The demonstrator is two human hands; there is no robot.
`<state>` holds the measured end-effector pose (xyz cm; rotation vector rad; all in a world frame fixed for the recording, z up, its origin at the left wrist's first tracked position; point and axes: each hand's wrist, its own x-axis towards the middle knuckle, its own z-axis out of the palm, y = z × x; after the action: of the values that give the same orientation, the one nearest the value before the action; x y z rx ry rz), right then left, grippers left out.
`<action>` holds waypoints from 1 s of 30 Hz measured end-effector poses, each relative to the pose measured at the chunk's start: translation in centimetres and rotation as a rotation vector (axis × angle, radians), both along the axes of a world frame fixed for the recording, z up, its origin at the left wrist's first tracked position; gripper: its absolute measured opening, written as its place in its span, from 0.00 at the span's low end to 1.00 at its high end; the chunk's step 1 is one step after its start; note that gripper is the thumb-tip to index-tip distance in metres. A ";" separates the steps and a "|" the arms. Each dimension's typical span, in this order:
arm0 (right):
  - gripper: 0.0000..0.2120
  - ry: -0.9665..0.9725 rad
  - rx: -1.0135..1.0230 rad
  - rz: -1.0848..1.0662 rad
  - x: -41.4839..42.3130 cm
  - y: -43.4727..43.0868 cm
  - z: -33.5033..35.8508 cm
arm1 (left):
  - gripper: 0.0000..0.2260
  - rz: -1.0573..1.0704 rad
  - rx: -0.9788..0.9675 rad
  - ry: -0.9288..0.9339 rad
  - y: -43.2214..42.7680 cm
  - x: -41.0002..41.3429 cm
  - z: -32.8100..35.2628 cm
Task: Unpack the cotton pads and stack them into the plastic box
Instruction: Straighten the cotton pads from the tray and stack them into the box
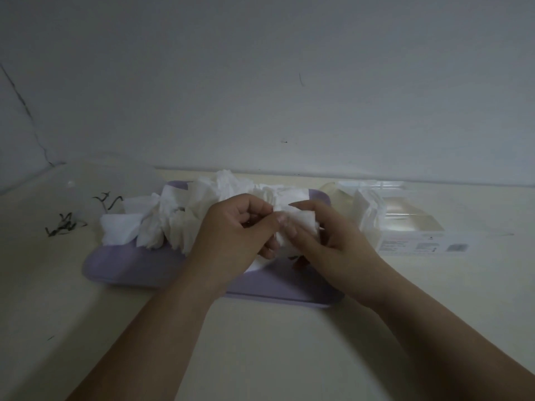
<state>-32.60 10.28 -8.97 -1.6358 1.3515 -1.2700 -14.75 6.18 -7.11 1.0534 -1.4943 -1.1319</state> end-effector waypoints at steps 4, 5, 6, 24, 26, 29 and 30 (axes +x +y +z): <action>0.07 0.024 -0.026 -0.051 -0.4 -0.2 -0.3 | 0.06 0.049 -0.079 -0.209 -0.8 1.1 0.0; 0.07 -0.013 -0.024 -0.059 -0.4 -0.2 -0.2 | 0.06 0.086 -0.147 -0.372 -1.3 1.6 -0.3; 0.08 -0.057 -0.016 -0.063 -0.4 -0.2 -0.1 | 0.05 0.101 -0.192 -0.539 -1.6 2.2 -0.5; 0.21 -0.129 0.017 -0.299 -1.1 -1.0 -0.6 | 0.19 -0.175 0.003 -0.778 -1.0 2.7 -0.7; 0.24 -0.095 0.031 -0.295 -1.1 -1.0 -0.8 | 0.18 -0.249 0.007 -0.854 -0.6 2.8 -0.5; 0.23 -0.093 0.042 -0.282 -1.0 -1.0 -0.9 | 0.13 -0.363 -0.060 -0.906 0.1 2.4 -0.1; 0.19 -0.092 0.032 -0.279 -1.0 -1.1 -0.9 | 0.12 -0.386 -0.085 -0.866 0.1 2.2 0.0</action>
<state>-33.59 9.19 -9.88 -1.3833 1.5744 -1.4557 -12.57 6.29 -7.13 1.3097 -2.4863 -0.8729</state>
